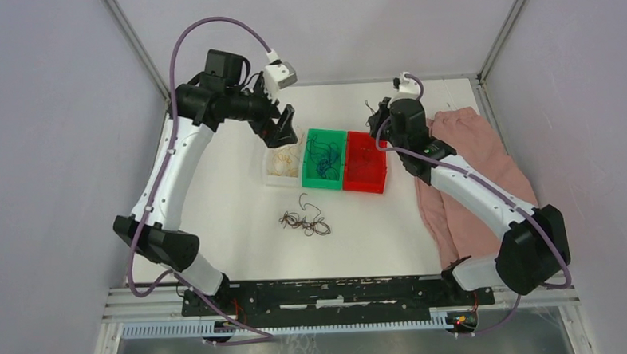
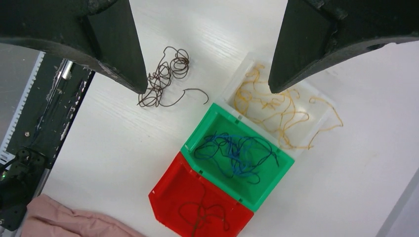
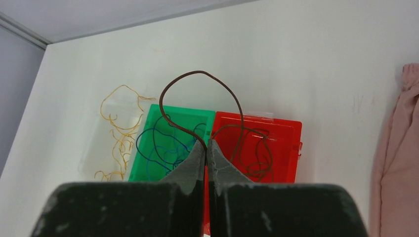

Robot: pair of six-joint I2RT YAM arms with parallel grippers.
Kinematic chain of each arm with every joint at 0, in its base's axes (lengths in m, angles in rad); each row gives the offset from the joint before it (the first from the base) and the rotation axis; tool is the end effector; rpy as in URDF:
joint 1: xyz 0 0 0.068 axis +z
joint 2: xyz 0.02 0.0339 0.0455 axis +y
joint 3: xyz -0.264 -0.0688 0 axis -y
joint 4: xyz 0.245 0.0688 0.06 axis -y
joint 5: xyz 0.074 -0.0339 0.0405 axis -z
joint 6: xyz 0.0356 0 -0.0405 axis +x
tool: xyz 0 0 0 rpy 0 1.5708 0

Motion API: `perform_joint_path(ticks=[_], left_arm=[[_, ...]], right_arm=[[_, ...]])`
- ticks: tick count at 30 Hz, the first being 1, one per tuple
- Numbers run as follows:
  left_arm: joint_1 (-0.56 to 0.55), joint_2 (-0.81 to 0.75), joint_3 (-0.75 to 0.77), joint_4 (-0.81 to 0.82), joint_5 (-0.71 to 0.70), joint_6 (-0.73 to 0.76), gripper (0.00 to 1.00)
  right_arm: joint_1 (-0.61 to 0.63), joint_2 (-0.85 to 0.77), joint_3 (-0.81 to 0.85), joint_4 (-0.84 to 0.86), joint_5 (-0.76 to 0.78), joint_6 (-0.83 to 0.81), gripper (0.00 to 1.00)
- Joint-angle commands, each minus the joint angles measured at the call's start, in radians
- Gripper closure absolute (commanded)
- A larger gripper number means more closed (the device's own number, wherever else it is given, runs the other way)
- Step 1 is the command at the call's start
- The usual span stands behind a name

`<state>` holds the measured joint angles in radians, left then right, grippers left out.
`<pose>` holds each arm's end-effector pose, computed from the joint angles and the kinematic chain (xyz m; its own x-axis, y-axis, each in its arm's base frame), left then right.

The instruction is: Untangle the cables

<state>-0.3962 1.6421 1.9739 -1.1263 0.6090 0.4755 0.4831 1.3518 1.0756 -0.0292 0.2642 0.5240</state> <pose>0.2903 -0.1435 0.4397 -0.2710 0.5204 -0.8098 0.9115 0.4092 -0.0421 0.2860 0.1395 0.3295 -0.3446 0.3647 -0.8650 -0.0641 0.9102 0.4092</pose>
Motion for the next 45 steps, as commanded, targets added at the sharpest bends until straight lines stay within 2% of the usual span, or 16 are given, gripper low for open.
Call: perform_joint_path(ticks=[1,10,19,22,23,28,31,39,42,45], left_arm=[[0.046,-0.104,-0.065,-0.012,0.006,-0.01,0.01],[0.069,-0.185,-0.127,-0.001,-0.032,-0.008,0.01],[0.084,-0.219,-0.133,0.015,-0.035,-0.014,0.01],[0.087,-0.222,-0.139,0.027,-0.077,-0.04,0.01],[0.089,-0.219,-0.136,0.028,-0.089,-0.045,0.01],[0.101,-0.228,-0.129,0.036,-0.093,-0.052,0.01],[0.103,-0.251,-0.151,0.059,-0.092,-0.046,0.01],[0.112,-0.291,-0.231,0.086,-0.104,-0.015,0.01],[0.115,-0.298,-0.239,0.085,-0.102,-0.004,0.01],[0.119,-0.309,-0.257,0.085,-0.1,0.011,0.01]], right_arm=[[0.0,0.037,0.041,0.039,-0.006,0.024,0.99],[0.02,0.176,0.011,0.019,-0.013,-0.001,0.99],[0.054,0.328,0.045,-0.072,0.008,-0.02,0.99],[0.056,0.353,0.054,-0.112,0.039,-0.018,0.99],[0.056,0.358,0.056,-0.122,0.043,-0.017,0.95],[0.056,0.335,0.073,-0.165,0.041,-0.018,0.62],[0.055,0.291,0.095,-0.199,0.035,-0.032,0.5],[0.058,0.15,0.105,-0.266,0.007,-0.062,0.38],[0.073,0.13,0.109,-0.291,-0.02,-0.082,0.37],[0.156,0.087,0.084,-0.283,-0.035,-0.141,0.39]])
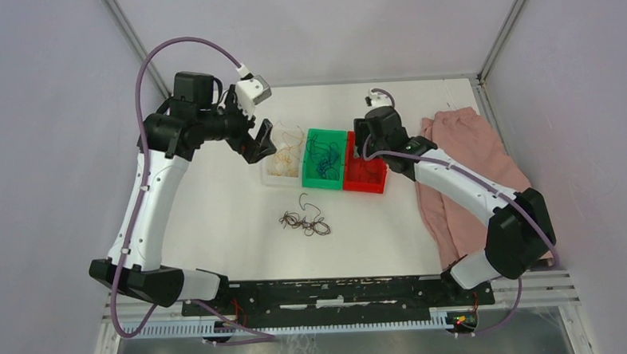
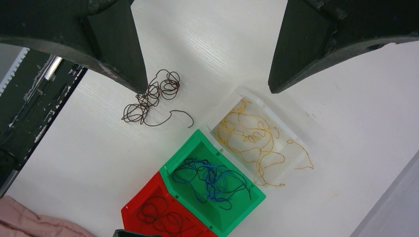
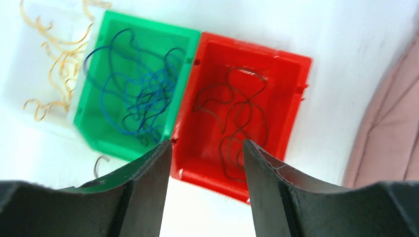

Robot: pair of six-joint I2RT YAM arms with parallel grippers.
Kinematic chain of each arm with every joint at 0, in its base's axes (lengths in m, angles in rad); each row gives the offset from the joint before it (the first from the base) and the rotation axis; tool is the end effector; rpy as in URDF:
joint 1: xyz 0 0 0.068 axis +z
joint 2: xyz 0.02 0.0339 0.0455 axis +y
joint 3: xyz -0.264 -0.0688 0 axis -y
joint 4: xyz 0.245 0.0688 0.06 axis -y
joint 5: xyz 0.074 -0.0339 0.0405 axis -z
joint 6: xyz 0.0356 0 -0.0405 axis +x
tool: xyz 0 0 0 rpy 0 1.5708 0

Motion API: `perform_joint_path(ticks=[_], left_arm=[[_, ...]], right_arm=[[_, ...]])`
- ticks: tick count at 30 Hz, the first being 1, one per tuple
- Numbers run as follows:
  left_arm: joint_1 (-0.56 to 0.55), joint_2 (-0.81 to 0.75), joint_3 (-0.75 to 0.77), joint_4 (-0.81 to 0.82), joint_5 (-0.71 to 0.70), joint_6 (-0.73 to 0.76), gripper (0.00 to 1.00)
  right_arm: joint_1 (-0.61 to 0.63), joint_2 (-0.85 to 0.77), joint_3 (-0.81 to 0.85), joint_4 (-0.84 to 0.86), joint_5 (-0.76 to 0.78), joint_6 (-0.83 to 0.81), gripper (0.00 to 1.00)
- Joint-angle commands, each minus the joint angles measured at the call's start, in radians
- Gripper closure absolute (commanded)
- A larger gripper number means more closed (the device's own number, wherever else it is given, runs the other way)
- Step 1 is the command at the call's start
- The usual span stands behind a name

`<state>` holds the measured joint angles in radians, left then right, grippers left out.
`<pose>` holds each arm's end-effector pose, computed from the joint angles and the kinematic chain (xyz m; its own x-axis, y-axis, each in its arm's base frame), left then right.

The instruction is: Untangle the cables

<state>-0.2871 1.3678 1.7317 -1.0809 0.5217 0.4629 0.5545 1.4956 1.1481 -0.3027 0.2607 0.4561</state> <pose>0.2380 -0.0888 0.4464 -0.2934 0.4903 -0.8207 0.8235 0.5657 0.0436 0.2915 0.1698 0.2841 -0.6093 0.1232 -0.7833 -0.0735 0.9748 0.2105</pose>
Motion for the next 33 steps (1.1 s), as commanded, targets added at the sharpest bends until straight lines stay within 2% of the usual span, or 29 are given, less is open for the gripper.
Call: perform_joint_path(ticks=[1,7,11,19,24,33], left_arm=[[0.012,-0.041,-0.025,0.039,-0.013,0.033,0.01],[0.018,-0.065,-0.099,0.043,-0.018,0.092,0.01],[0.019,-0.084,-0.122,0.054,-0.016,0.109,0.01],[0.018,-0.134,-0.174,0.056,0.024,0.129,0.01],[0.018,-0.158,-0.207,0.067,0.034,0.137,0.01],[0.019,-0.199,-0.284,0.097,0.054,0.152,0.01]], right_arm=[[0.122,-0.069,0.003,-0.007,-0.044,-0.093,0.39],[0.293,-0.043,-0.054,0.001,-0.24,-0.16,0.39],[0.312,0.052,-0.081,0.031,-0.351,-0.123,0.39],[0.314,0.268,0.006,0.035,-0.417,-0.096,0.41],[0.312,0.339,0.034,0.048,-0.421,-0.09,0.55],[0.311,0.241,0.014,0.105,-0.428,-0.065,0.85]])
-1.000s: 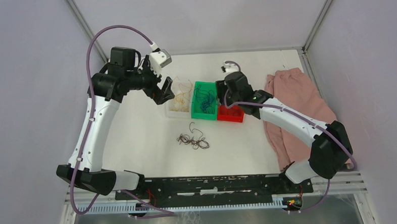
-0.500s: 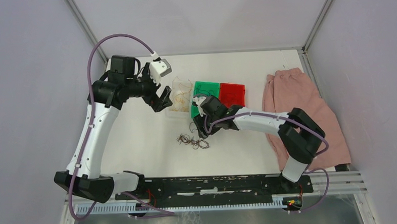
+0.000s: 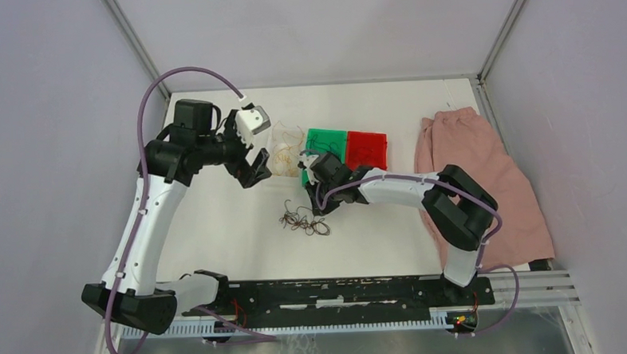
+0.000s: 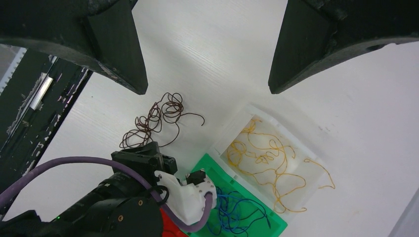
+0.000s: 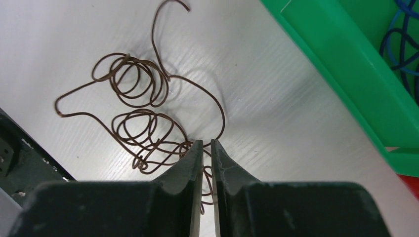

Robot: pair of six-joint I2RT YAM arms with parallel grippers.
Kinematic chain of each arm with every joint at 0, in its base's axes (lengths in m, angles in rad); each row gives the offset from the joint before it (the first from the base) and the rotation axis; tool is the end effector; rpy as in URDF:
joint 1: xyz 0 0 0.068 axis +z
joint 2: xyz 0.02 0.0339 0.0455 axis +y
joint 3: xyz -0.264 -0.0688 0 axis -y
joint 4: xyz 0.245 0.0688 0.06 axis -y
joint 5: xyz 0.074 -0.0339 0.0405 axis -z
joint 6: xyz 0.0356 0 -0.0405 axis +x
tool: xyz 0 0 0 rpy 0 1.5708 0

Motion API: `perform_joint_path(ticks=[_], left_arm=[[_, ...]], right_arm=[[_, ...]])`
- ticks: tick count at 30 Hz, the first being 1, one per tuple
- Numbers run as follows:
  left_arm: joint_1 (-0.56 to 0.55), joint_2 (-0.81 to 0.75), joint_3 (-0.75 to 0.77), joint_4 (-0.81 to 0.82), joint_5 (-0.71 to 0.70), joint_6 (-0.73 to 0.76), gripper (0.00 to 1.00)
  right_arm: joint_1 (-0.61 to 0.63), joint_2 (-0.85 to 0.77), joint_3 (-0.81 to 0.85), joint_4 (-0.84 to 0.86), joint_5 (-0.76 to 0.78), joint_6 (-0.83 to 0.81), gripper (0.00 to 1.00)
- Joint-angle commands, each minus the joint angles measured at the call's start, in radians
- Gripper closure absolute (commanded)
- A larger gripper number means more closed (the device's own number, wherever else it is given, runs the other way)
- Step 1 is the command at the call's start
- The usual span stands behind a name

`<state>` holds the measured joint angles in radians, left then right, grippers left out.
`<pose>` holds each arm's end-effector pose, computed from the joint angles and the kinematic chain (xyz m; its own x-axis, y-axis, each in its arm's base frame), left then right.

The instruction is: Untangle the cables

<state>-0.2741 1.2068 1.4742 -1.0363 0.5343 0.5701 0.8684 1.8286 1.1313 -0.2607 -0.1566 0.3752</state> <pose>0.2085 -0.0774 0.4100 -0.2476 0.5521 -0.7961 0.8540 0.5125 0.0898 0.2390 0.2909 0.1681 -0.7893 -0.3722 -0.4884 -0.5618 0.7589 0.3295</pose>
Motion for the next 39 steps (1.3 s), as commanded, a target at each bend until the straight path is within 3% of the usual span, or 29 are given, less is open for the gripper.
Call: perform_joint_path(ticks=[1,5,7,9,11,14,21,29,39], left_arm=[[0.004,-0.041,-0.031,0.055,0.044,0.044,0.01],[0.006,-0.052,-0.042,0.063,0.054,0.039,0.01],[0.006,-0.057,-0.049,0.062,0.059,0.037,0.01],[0.006,-0.063,-0.054,0.063,0.064,0.036,0.01],[0.006,-0.068,-0.056,0.064,0.068,0.041,0.01],[0.006,-0.074,-0.052,0.069,0.069,0.045,0.01],[0.006,-0.081,-0.054,0.073,0.074,0.044,0.01],[0.005,-0.082,-0.051,0.075,0.073,0.053,0.01],[0.006,-0.083,-0.048,0.073,0.078,0.059,0.01]], right_arm=[[-0.002,-0.103,0.031,0.065,-0.011,0.019,0.89],[-0.002,-0.141,0.031,0.07,-0.011,0.036,1.0],[-0.002,-0.145,0.037,0.049,-0.001,0.038,0.91],[-0.002,-0.137,0.048,0.008,0.025,0.033,0.65],[-0.002,-0.127,0.046,-0.017,0.051,0.035,0.55],[-0.002,-0.104,0.045,-0.048,0.072,0.049,0.48],[-0.002,-0.02,0.051,-0.031,0.077,0.058,0.45],[-0.001,0.04,0.087,-0.009,0.056,0.09,0.58],[-0.002,-0.021,0.116,-0.037,0.064,0.141,1.0]])
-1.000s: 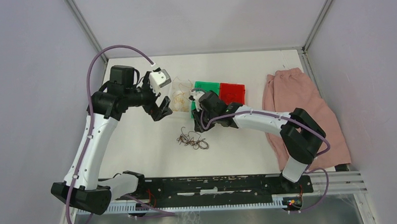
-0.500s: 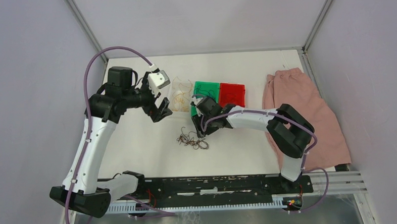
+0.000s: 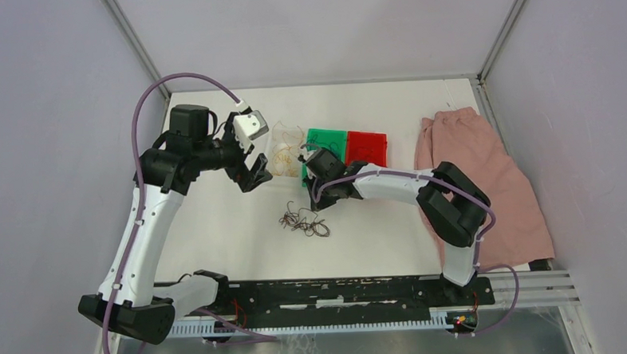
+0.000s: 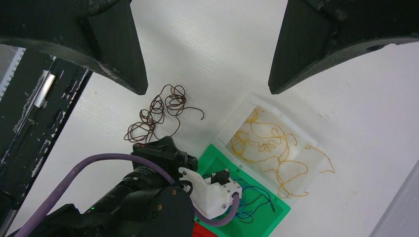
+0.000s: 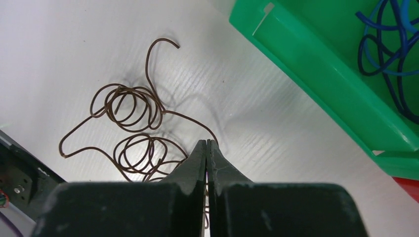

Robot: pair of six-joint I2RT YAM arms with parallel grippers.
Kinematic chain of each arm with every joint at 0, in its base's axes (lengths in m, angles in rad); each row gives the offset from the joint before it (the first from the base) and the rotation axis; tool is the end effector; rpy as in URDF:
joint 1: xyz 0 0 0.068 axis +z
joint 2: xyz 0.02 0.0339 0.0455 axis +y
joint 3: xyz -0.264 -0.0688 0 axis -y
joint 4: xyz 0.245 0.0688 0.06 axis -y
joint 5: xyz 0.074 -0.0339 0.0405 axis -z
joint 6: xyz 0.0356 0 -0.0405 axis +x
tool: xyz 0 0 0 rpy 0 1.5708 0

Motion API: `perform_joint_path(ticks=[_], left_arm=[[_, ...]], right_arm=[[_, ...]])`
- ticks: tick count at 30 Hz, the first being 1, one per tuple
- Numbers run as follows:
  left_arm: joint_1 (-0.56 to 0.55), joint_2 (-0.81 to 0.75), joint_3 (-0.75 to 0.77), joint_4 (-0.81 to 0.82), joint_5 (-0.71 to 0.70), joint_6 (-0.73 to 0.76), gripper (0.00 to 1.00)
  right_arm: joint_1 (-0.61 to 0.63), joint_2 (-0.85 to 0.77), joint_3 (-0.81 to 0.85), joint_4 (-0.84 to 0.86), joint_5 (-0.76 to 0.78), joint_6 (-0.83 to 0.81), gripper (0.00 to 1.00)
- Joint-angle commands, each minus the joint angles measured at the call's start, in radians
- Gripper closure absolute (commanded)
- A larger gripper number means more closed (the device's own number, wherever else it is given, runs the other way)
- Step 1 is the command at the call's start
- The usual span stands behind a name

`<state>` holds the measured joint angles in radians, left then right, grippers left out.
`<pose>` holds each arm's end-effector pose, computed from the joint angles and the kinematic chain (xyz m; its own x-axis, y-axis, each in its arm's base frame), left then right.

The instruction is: Untangle the cables

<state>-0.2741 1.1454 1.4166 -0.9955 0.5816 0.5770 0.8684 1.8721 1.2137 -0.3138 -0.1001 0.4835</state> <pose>0.1956 -0.0753 0.4087 -0.1952 0.5284 -0.8263 0.8695 0.4830 0.1035 0.2496 0.3004 0.1728 -0.8425 -0.2794 -0.4605 -0.4565 0.8242 0.3350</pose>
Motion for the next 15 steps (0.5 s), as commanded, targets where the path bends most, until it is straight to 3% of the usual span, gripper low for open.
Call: perform_joint_path(ticks=[1,4,5,7,9,12,15], left_arm=[[0.006,-0.023,0.009,0.033,0.03,0.054,0.01],[0.005,-0.032,0.002,0.033,0.03,0.062,0.01],[0.005,-0.034,0.001,0.033,0.029,0.065,0.01],[0.005,-0.04,-0.002,0.032,0.026,0.071,0.01],[0.006,-0.047,-0.007,0.033,0.023,0.079,0.01],[0.006,-0.056,-0.016,0.033,0.021,0.099,0.01],[0.005,-0.059,-0.022,0.034,0.02,0.106,0.01]], right_arm=[[-0.002,-0.082,0.032,0.02,0.008,0.038,1.0],[-0.002,-0.118,0.043,0.0,0.02,0.044,0.97],[-0.002,-0.122,0.059,-0.039,0.037,0.045,0.88],[-0.003,-0.129,0.062,-0.079,0.07,0.054,0.59],[-0.002,-0.13,0.045,-0.097,0.087,0.074,0.48],[-0.002,-0.103,0.022,-0.111,0.087,0.107,0.42],[-0.001,-0.054,0.019,-0.108,0.071,0.126,0.43]])
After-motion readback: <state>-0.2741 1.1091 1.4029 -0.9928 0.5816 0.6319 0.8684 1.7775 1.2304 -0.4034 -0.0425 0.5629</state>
